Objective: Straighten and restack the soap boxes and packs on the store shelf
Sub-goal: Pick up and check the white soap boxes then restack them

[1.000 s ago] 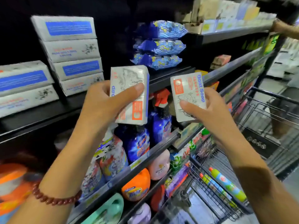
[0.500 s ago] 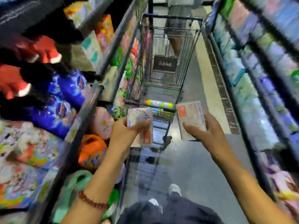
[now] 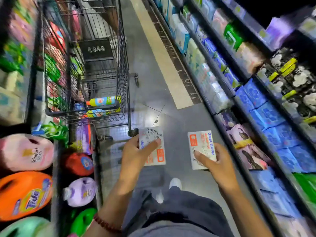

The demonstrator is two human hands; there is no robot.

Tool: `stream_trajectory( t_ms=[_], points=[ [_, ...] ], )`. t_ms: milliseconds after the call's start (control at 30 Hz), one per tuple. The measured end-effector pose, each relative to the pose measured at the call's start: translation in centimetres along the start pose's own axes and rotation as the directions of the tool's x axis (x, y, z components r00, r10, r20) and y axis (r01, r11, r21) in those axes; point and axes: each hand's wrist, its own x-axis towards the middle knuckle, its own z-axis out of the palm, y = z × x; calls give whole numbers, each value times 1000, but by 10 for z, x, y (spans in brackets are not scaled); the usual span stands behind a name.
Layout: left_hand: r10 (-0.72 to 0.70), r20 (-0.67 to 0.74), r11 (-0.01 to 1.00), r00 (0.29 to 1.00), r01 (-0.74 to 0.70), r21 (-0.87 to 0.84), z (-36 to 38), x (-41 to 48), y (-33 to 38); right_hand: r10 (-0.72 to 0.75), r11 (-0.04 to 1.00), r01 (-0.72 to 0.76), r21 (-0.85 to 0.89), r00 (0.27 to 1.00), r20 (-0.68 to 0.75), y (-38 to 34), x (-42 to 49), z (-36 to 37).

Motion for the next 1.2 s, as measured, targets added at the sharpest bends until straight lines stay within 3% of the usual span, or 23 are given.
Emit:
stream_trajectory(
  t_ms=[200, 367, 733, 933, 1100, 1200],
  points=[
    [-57, -18, 998, 998, 57, -5, 56, 35, 10, 76, 996, -74, 38, 996, -44, -1, 51, -40],
    [-131, -130, 991, 983, 130, -18, 63, 84, 17, 109, 993, -110, 38, 994, 24, -17, 114, -30],
    [-81, -214, 996, 974, 70, -60, 48, 270, 83, 6, 1000, -2, -25, 985, 175, -103, 318, 62],
    [-24, -242, 996, 970, 1, -94, 50, 365, 134, 32, 997, -17, -75, 979, 200, -133, 409, 85],
    [-50, -357, 991, 933, 4, -130, 54, 436, 151, 60, 987, -15, -161, 959, 277, -153, 508, 109],
    [-140, -493, 980, 859, 48, -194, 54, 470, 154, 77, 972, 22, -233, 911, 405, -174, 568, 137]
  ],
)
